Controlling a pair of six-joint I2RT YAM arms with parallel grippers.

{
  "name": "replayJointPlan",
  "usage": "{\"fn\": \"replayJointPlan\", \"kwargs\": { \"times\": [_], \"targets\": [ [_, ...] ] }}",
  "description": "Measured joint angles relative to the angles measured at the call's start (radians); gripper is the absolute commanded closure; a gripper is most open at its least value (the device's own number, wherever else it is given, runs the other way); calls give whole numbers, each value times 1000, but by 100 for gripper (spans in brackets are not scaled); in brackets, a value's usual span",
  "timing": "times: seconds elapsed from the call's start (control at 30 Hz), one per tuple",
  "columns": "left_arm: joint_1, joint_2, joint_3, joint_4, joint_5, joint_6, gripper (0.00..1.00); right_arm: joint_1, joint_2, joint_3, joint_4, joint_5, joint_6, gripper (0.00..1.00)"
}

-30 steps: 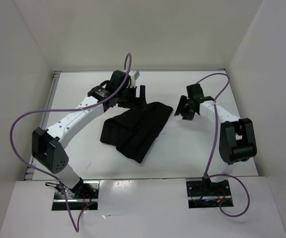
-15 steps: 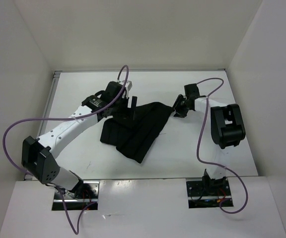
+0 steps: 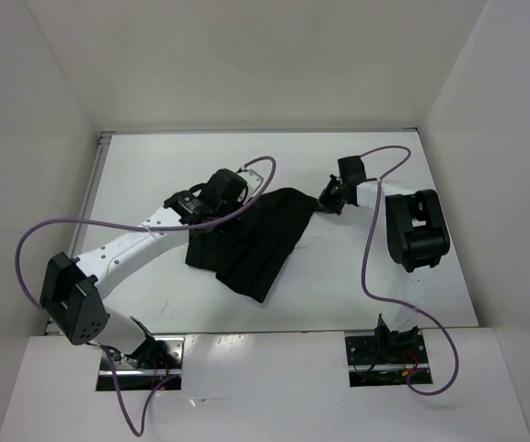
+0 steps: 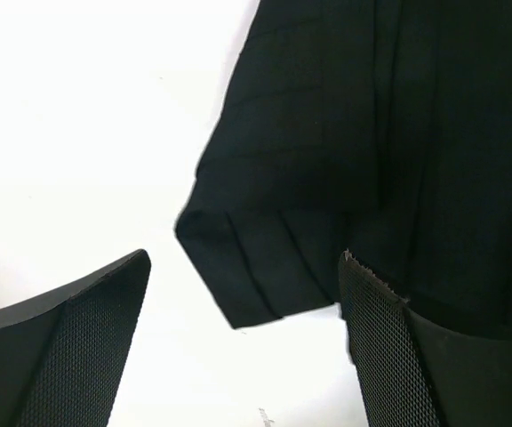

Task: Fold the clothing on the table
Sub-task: Flatten the skirt out

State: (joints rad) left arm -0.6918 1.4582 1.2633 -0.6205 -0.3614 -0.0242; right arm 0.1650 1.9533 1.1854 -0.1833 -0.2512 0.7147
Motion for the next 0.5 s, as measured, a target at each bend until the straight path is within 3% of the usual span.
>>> {"fn": "replayJointPlan", "kwargs": {
  "times": [0.5],
  "targets": [
    [-97, 258, -24, 21, -3, 109, 15, 3, 0, 0, 2, 4, -2, 100]
  ]
}}
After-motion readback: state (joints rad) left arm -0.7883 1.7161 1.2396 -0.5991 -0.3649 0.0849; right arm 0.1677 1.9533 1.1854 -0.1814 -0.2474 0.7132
